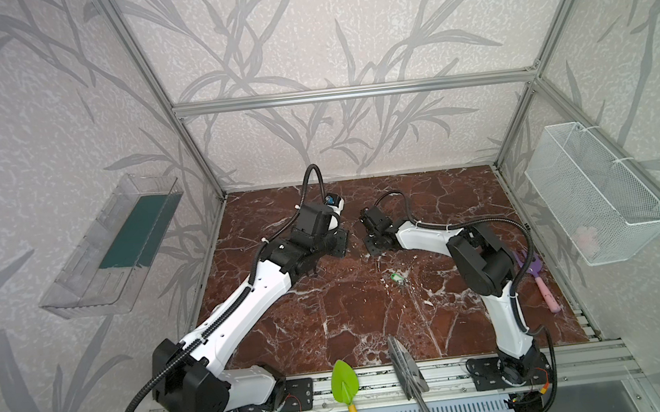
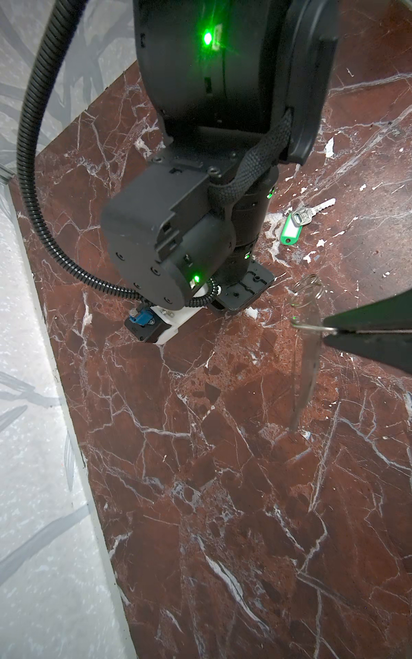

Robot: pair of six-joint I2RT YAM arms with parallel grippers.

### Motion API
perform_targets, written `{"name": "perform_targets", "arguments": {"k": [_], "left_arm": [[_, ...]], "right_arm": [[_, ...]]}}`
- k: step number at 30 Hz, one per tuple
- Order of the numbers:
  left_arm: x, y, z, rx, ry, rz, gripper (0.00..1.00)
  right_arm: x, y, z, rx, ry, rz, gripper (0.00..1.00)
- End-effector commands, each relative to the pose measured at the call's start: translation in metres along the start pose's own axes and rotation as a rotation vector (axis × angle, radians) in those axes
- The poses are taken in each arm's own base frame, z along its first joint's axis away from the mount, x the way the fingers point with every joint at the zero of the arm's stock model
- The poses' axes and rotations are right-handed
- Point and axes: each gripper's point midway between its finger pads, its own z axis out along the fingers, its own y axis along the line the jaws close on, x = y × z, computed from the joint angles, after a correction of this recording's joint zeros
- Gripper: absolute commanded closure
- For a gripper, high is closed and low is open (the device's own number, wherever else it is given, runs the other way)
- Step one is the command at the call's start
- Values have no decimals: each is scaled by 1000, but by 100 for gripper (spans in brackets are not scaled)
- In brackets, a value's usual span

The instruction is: Put the keys on the keyring

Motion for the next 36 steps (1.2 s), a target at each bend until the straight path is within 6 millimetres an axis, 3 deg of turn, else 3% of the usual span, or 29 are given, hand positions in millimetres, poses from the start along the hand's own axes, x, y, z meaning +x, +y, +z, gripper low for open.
{"name": "perform_targets", "arguments": {"k": [1, 10, 16, 19, 29, 36], "left_arm": [[-10, -1, -8, -5, -38, 9, 100], [-9, 0, -9, -6, -37, 7, 100], [-9, 0, -9, -7, -38, 3, 100], [-9, 0, -9, -8, -36, 2, 100], [-6, -1, -6, -2, -31, -1, 100], [-5, -3, -5, 13, -31, 3, 100]], "right_arm": [[10, -4, 4, 39, 42, -22, 72], [9, -8, 2, 59, 38, -37, 85], [5, -11, -4, 67, 20, -49, 100], [1, -15, -11, 67, 1, -56, 100], [-13, -28, -69, -75, -101, -78, 100], [18, -16, -93, -247, -53, -215, 100]]}}
